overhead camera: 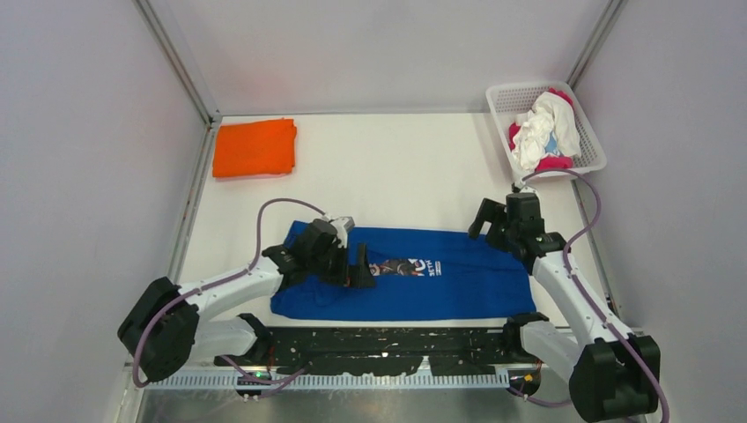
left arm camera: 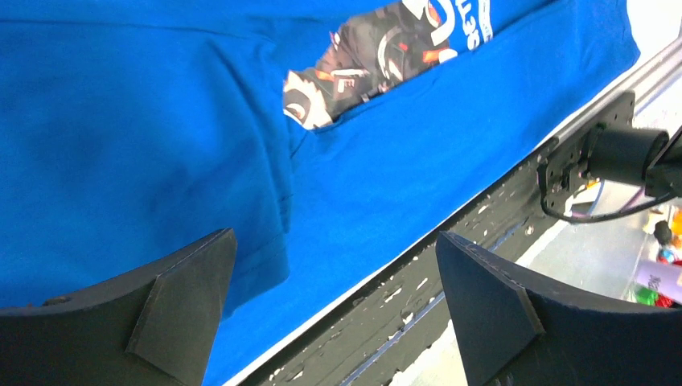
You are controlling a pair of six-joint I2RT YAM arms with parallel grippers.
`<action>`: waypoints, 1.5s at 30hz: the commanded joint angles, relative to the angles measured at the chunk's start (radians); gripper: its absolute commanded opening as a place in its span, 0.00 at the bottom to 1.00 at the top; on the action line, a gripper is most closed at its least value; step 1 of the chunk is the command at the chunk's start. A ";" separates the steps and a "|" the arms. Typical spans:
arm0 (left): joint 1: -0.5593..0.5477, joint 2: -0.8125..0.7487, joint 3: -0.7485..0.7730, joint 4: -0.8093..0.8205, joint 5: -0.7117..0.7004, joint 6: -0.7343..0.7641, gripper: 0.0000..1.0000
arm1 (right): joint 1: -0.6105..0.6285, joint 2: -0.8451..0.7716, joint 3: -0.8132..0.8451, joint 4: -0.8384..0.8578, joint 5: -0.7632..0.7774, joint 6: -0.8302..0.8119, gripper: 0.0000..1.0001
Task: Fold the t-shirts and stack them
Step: Rotate the tshirt 90 degrees
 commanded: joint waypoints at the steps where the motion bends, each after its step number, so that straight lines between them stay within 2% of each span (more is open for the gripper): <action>1: -0.004 0.068 -0.055 0.060 -0.047 -0.032 1.00 | 0.001 0.102 0.009 0.134 -0.140 -0.004 0.95; 4: 0.022 0.133 -0.054 0.030 -0.148 -0.042 1.00 | 0.001 0.195 0.007 0.174 -0.173 -0.015 0.95; 7: 0.111 0.226 -0.004 -0.007 -0.183 -0.083 1.00 | 0.001 0.262 0.008 0.190 -0.212 -0.035 0.95; 10: 0.227 0.308 0.057 -0.006 -0.154 -0.116 1.00 | 0.001 0.290 0.004 0.192 -0.217 -0.048 0.96; 13: 0.316 0.407 0.189 -0.026 -0.156 -0.124 1.00 | 0.003 0.297 -0.019 0.208 -0.232 -0.045 0.95; 16: 0.351 0.537 0.413 -0.110 -0.174 -0.132 1.00 | 0.008 0.295 -0.056 0.216 -0.267 -0.037 0.95; 19: 0.356 0.703 0.745 -0.270 -0.142 -0.172 1.00 | 0.035 0.273 -0.086 0.206 -0.327 -0.033 0.95; 23: 0.355 0.910 1.016 -0.288 -0.077 -0.276 1.00 | 0.113 0.238 -0.115 0.185 -0.329 -0.020 0.95; 30: 0.339 1.173 1.310 -0.171 0.073 -0.470 1.00 | 0.259 0.266 -0.161 0.207 -0.394 0.048 0.95; 35: 0.298 1.274 1.469 -0.109 0.060 -0.573 1.00 | 0.396 0.232 -0.184 0.221 -0.433 0.102 0.95; 38: 0.276 1.377 1.628 -0.085 0.069 -0.638 1.00 | 0.476 0.180 -0.172 0.192 -0.433 0.115 0.96; 41: 0.243 1.486 1.787 -0.043 0.039 -0.700 1.00 | 0.508 0.134 -0.160 0.159 -0.417 0.101 0.95; 45: 0.220 1.599 1.882 0.106 0.009 -0.819 1.00 | 0.530 0.111 -0.165 0.185 -0.465 0.083 0.95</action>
